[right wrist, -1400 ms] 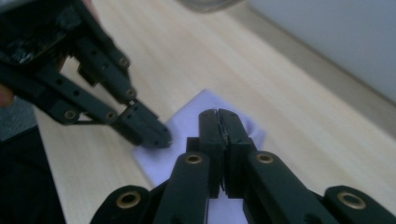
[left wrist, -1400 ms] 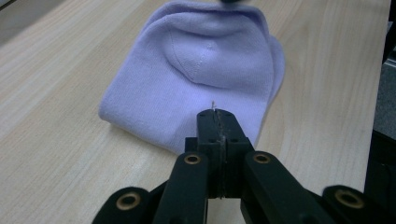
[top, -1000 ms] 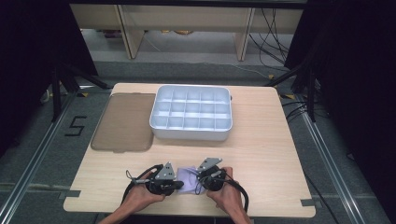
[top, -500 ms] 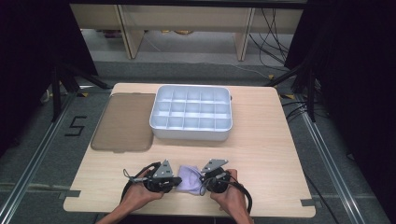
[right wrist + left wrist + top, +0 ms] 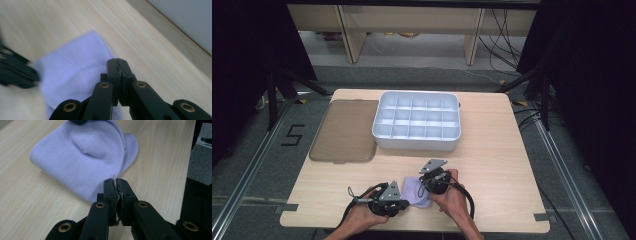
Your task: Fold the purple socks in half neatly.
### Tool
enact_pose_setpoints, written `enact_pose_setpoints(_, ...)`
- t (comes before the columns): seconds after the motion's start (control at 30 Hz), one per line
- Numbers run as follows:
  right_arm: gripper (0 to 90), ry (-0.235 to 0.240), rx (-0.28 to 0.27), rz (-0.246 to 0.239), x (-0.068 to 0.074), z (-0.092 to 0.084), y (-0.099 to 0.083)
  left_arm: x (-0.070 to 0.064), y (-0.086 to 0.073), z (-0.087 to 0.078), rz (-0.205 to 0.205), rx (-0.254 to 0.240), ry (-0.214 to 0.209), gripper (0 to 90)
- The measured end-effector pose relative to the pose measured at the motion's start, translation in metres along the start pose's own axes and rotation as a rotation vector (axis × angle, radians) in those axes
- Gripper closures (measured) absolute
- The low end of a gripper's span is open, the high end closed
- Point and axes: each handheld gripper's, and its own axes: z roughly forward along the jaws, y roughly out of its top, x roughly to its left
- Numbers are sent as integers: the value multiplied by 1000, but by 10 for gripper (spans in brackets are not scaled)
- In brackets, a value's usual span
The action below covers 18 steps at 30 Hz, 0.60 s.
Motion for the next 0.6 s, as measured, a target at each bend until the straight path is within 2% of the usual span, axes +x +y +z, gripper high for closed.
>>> enact_pose_setpoints(0.03,899,-13,4,30,-3,3,-3,1,1,-1,12,18,5,848)
enact_pose_setpoints(0.07,899,-19,30,40,-6,2,-5,1,1,-1,1,6,-12,844)
enact_pose_setpoints(0.1,898,-33,21,46,-8,3,-7,-1,1,0,-23,-21,-17,844)
enact_pose_setpoints(0.13,898,-29,16,55,-10,2,-7,-1,2,-1,-17,-32,-24,844)
enact_pose_setpoints(0.23,897,-22,-5,64,-11,-3,-7,-2,10,-11,-26,-70,-13,850)
enact_pose_setpoints(0.27,897,-23,-18,58,-11,-4,-7,-1,13,-14,-8,-81,-15,850)
enact_pose_setpoints(0.3,896,-18,-17,44,-12,-6,-6,0,15,-15,-28,-91,-11,850)
enact_pose_setpoints(0.37,893,-13,-14,59,-10,-8,-6,5,19,-17,-29,-98,-2,850)
enact_pose_setpoints(0.4,892,-17,-25,59,-10,-9,-6,10,20,-16,-45,-102,3,850)
enact_pose_setpoints(0.43,892,-23,-54,22,-11,-9,-5,12,21,-15,-54,-104,7,850)
enact_pose_setpoints(0.5,890,-10,-41,39,-10,-15,-4,19,22,-11,-61,-96,31,850)
enact_pose_setpoints(0.57,887,-18,-73,34,-8,-15,-3,27,25,-8,-57,-92,45,849)
enact_pose_setpoints(0.6,886,-23,-81,27,-8,-15,-3,30,27,-5,-82,-103,56,849)
